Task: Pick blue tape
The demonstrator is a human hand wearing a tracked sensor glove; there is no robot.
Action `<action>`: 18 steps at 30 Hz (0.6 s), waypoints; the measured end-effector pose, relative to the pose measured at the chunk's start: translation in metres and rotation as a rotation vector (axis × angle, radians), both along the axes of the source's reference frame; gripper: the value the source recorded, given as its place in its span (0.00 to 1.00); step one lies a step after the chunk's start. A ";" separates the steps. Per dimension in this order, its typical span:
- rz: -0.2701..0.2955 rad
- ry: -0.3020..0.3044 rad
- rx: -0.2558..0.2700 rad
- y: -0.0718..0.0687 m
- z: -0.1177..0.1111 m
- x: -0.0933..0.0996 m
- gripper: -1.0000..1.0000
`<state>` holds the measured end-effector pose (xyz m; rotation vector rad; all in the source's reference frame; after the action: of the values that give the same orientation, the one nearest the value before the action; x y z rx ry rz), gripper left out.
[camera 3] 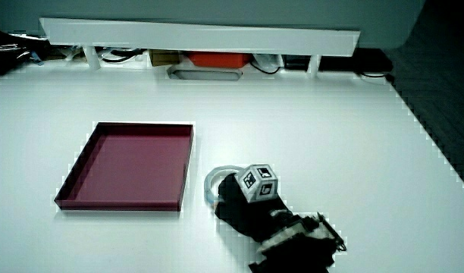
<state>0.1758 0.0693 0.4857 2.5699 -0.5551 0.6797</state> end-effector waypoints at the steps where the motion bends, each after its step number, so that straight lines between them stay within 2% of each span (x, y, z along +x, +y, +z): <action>1: 0.000 -0.003 0.003 0.000 -0.002 -0.001 1.00; 10: 0.000 -0.015 0.013 0.000 -0.010 -0.001 1.00; 18: -0.020 -0.041 0.077 -0.007 -0.036 -0.010 1.00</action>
<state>0.1653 0.0626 0.4502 2.6232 -0.6315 0.7190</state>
